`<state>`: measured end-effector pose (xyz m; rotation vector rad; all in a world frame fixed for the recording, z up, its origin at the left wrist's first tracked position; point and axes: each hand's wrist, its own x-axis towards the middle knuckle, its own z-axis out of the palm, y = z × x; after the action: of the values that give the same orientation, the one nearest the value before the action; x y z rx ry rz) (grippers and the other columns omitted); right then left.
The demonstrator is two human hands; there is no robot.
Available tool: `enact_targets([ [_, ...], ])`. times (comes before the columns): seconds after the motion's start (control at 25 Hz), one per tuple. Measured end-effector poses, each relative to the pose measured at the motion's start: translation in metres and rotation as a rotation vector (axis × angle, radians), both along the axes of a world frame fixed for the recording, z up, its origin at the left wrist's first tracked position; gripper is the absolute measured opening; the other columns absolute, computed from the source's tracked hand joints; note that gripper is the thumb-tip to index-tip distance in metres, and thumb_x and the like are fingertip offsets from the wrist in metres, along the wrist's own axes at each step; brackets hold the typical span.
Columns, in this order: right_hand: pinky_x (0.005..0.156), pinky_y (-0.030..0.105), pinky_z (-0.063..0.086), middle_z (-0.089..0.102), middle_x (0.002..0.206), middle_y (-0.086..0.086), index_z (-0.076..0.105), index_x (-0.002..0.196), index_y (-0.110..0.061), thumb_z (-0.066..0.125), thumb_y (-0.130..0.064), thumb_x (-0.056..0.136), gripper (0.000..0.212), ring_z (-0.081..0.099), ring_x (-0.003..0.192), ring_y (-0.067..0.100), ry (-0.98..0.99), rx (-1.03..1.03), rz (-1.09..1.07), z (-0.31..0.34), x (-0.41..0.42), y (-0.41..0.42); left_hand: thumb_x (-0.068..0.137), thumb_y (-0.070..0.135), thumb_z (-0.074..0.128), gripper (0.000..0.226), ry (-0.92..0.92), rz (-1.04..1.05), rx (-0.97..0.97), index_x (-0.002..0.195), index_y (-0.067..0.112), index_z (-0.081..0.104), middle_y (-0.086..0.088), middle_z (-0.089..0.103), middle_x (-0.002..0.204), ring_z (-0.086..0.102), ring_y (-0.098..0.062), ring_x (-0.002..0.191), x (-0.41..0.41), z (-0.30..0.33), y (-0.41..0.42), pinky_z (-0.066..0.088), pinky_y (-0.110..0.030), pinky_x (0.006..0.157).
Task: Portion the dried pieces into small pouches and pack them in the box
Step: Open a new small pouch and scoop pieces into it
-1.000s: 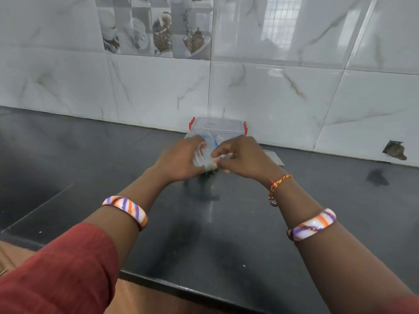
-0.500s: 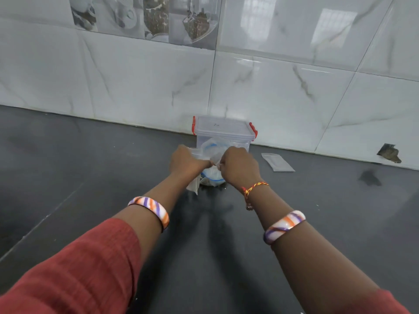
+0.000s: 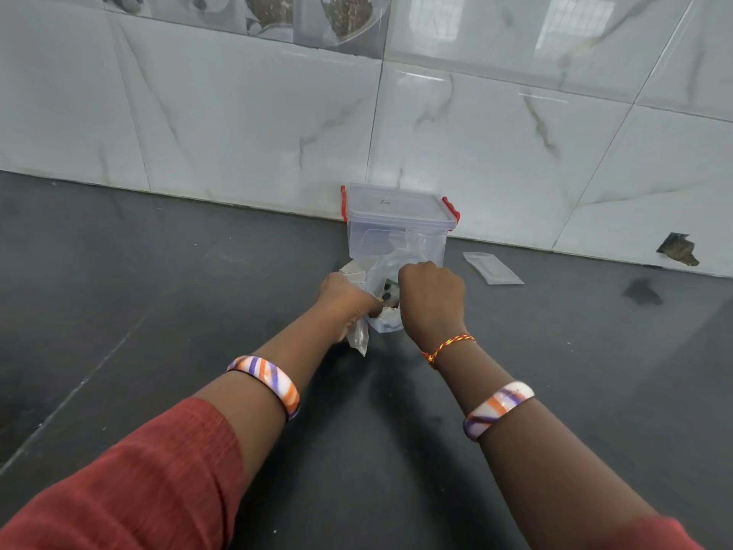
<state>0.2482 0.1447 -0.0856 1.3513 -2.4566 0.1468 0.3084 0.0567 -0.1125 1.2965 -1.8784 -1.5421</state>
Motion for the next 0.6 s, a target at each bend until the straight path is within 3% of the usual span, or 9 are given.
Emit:
enact_targets([
  [0.2,0.079,0.033,0.049,0.065,0.109,0.015,0.064,0.107,-0.004,0.05,-0.009,0.091,0.022,0.062,0.101,0.031,-0.191,-0.105,0.005,-0.012,-0.002,-0.011,0.071,-0.007,0.065,0.047,0.12,0.109,0.062,0.114,0.005,0.048,-0.009,0.051,0.099,0.052,-0.025,0.091,-0.002,0.0,-0.001,0.052,-0.034,0.081],
  [0.32,0.06,0.018,0.038,0.065,0.076,0.011,0.066,0.074,-0.006,0.054,-0.006,0.08,0.013,0.061,0.075,0.026,-0.405,-0.234,-0.038,-0.016,-0.011,-0.012,0.055,0.005,0.07,0.048,0.24,0.227,-0.01,0.101,0.001,0.059,-0.014,0.067,0.101,0.067,-0.028,0.091,-0.014,0.014,-0.01,0.057,-0.04,0.083],
  [0.4,0.052,0.018,0.035,0.055,0.057,0.009,0.057,0.054,-0.005,0.055,-0.004,0.074,0.02,0.054,0.06,0.026,-0.591,-0.351,-0.108,-0.022,-0.023,-0.008,0.05,0.016,0.07,0.059,0.202,0.153,-0.179,0.107,0.003,0.058,-0.009,0.067,0.103,0.066,-0.025,0.095,-0.025,0.024,-0.006,0.056,-0.036,0.084],
  [0.52,0.052,0.022,0.043,0.06,0.047,0.005,0.062,0.055,0.002,0.054,-0.001,0.071,0.018,0.055,0.058,0.029,-0.905,-0.605,-0.246,-0.029,-0.034,-0.003,0.068,0.012,0.073,0.058,0.067,-0.084,-0.351,0.118,0.003,0.045,-0.004,0.053,0.106,0.052,-0.017,0.095,-0.038,0.031,0.014,0.045,-0.026,0.075],
  [0.6,0.045,0.022,0.037,0.047,0.028,-0.005,0.056,0.042,-0.005,0.055,0.003,0.069,0.028,0.046,0.046,0.021,-1.058,-0.703,-0.291,-0.03,-0.035,-0.003,0.07,0.01,0.072,0.058,0.064,-0.111,-0.385,0.12,0.005,0.042,-0.006,0.052,0.11,0.049,-0.016,0.095,-0.04,0.028,0.018,0.04,-0.023,0.072],
])
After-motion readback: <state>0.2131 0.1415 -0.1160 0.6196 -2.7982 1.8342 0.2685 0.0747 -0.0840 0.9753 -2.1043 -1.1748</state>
